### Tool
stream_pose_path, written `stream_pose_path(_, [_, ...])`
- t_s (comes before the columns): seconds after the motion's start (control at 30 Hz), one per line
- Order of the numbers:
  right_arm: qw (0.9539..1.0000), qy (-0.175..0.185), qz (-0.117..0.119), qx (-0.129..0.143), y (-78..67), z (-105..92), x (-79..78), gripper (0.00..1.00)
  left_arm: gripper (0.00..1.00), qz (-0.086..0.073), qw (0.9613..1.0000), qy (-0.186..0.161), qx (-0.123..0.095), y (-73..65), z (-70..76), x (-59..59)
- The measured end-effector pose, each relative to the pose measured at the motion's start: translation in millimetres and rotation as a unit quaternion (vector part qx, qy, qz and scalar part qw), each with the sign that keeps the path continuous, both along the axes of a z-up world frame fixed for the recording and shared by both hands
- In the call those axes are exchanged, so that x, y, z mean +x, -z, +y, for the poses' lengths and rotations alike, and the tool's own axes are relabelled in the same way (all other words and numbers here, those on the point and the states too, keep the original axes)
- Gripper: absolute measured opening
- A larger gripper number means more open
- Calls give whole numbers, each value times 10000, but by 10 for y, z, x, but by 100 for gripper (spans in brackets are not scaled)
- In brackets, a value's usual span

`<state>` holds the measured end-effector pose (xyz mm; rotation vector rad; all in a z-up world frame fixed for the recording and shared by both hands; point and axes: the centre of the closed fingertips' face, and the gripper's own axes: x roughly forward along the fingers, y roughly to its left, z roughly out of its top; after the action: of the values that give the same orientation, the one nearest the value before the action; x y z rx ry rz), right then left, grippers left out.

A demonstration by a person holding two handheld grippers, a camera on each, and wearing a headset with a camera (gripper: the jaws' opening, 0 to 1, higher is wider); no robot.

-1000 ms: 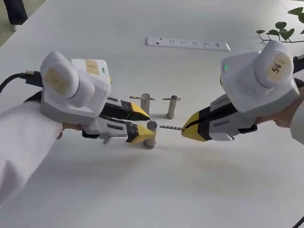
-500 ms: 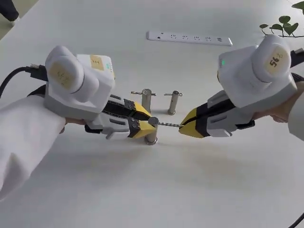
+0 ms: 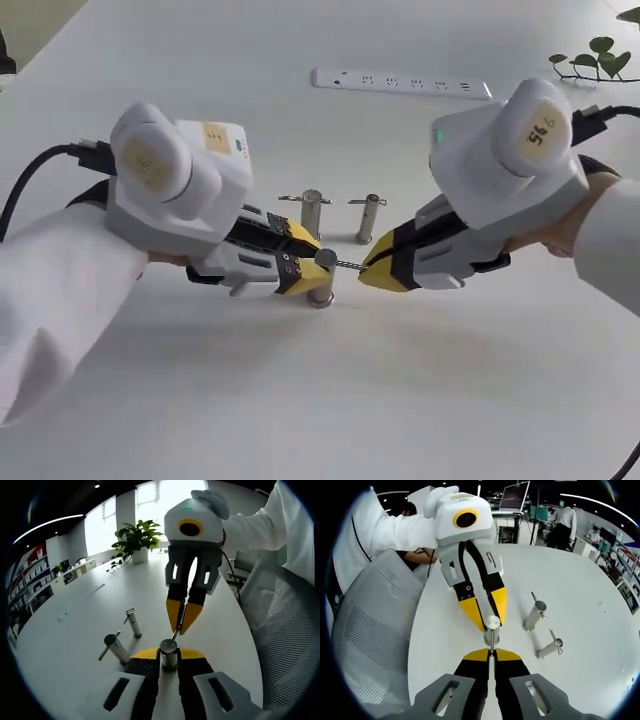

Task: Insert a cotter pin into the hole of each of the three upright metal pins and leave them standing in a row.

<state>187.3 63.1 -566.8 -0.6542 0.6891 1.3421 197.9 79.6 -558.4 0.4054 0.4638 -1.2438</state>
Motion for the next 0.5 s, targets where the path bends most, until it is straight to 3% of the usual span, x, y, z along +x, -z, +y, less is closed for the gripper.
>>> stream_pose_path(0.33, [9995, -246, -162, -61, -13, 114, 27, 0, 11, -34, 10000, 44, 55, 10, -8, -10])
stream_pose_path(0.47, [9995, -193, -237, -115, -13, 77, 60, 20, 11, -37, 10000, 41, 63, 10, -8, -14])
stream_pose_path(0.5, [9994, -172, -261, -146, -9, 57, 71, 21, 11, -44, 10000, 45, 68, 10, -8, -15])
